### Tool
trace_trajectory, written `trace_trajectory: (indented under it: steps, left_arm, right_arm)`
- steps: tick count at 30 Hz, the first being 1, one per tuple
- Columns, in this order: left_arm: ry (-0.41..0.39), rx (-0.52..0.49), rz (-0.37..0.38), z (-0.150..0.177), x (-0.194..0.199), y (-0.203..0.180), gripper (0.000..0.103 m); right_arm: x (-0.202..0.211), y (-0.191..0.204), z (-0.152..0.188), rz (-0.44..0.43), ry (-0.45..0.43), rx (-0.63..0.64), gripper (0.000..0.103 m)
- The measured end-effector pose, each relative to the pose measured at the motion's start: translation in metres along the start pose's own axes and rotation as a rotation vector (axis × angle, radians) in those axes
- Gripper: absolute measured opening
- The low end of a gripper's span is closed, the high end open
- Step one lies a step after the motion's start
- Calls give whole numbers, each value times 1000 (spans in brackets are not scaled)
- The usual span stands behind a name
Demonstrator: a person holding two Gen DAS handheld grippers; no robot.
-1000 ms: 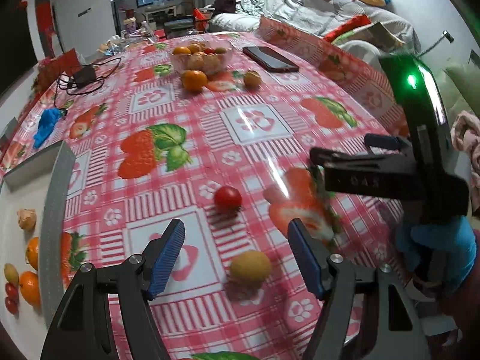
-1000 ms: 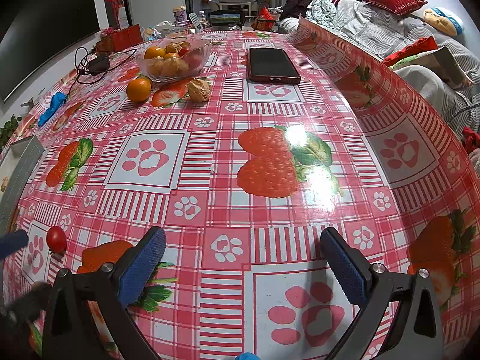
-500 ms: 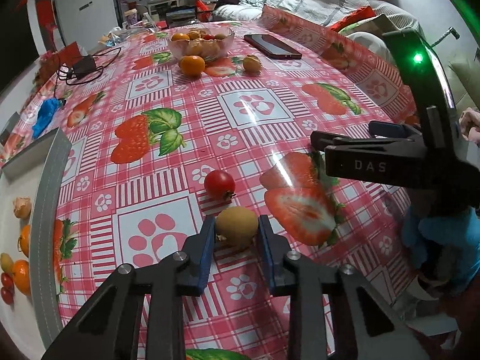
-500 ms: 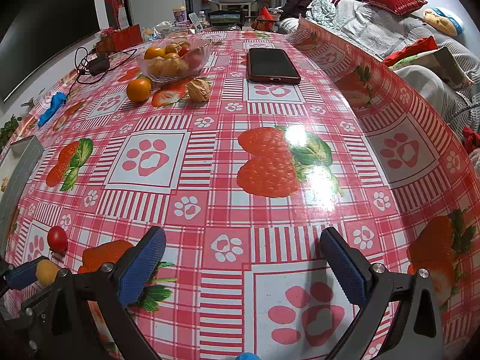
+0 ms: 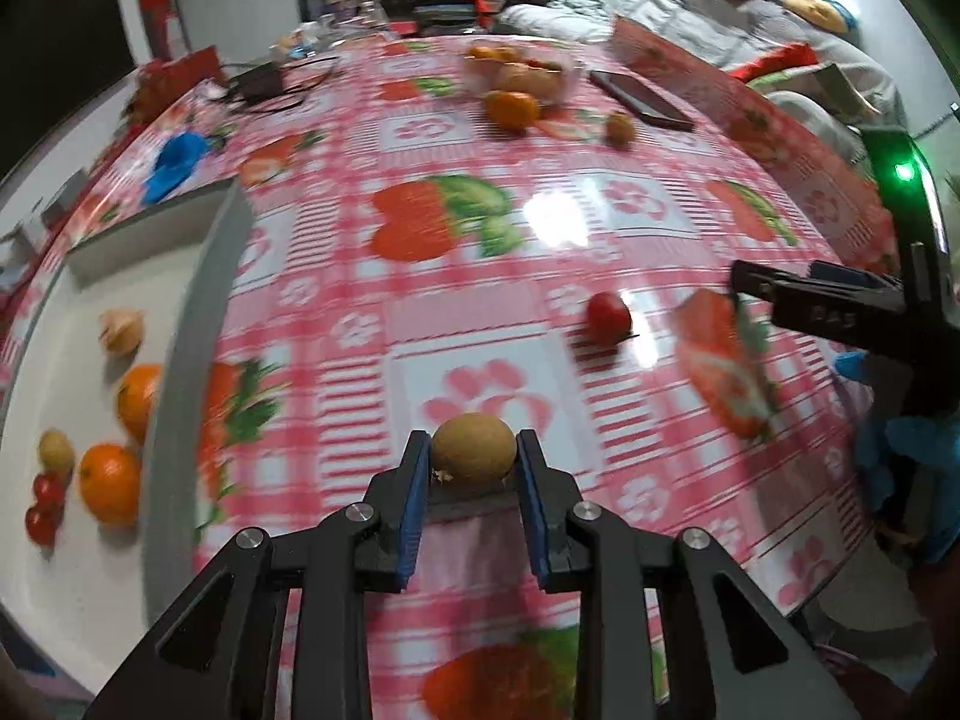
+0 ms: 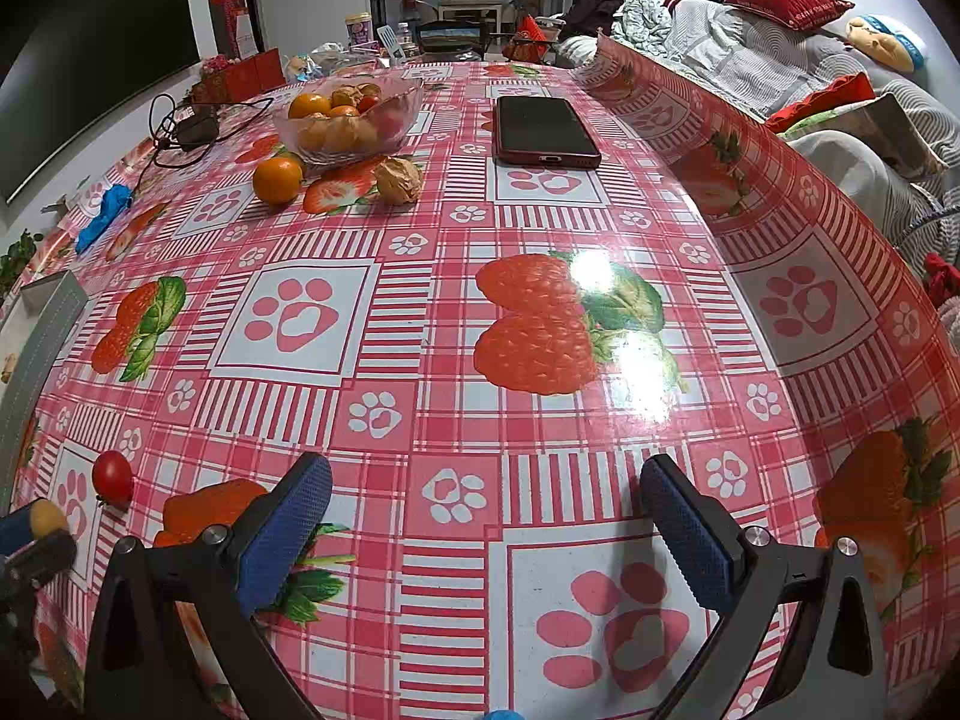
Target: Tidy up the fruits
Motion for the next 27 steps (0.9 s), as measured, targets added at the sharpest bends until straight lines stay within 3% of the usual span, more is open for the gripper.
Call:
trace_trajectory:
  steps: [8,13,16,20,24,26,27]
  left_arm:
    - [-9,69,-40,14,6,33,31]
    - [-25,65,-50,16,6,35,31]
    - [-31,61,-51,15,6,35,31]
    - [-26,66,-49,14,6,35,31]
    - [-25,68,-47,14,6,35,31]
    - [-26,68,-45,14,6,35,31]
    - [-26,68,-46,14,6,35,31]
  right_arm:
    - [0,0,0,3,4,-1,103]
    - [2,5,-1,3,81,-50,103]
    - [17,41,0,-122,49,-22,103]
    - [29,101,-1,-167,21,154,103]
    - [20,135,1,-179,32,214,103]
    - [11,141,4,-189,53,208,96]
    - [7,143,5,-191,68,205,86]
Point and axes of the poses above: each gripper's, at about its wrist camera, not at the fingertips, and x roughly against the way its jaws point, y to its left, z to its underside, the point moved 7 cm from there along -x, roughly the way its jaws point, and after that the axes turned 1 degree about -z, right-handed, at the moved point
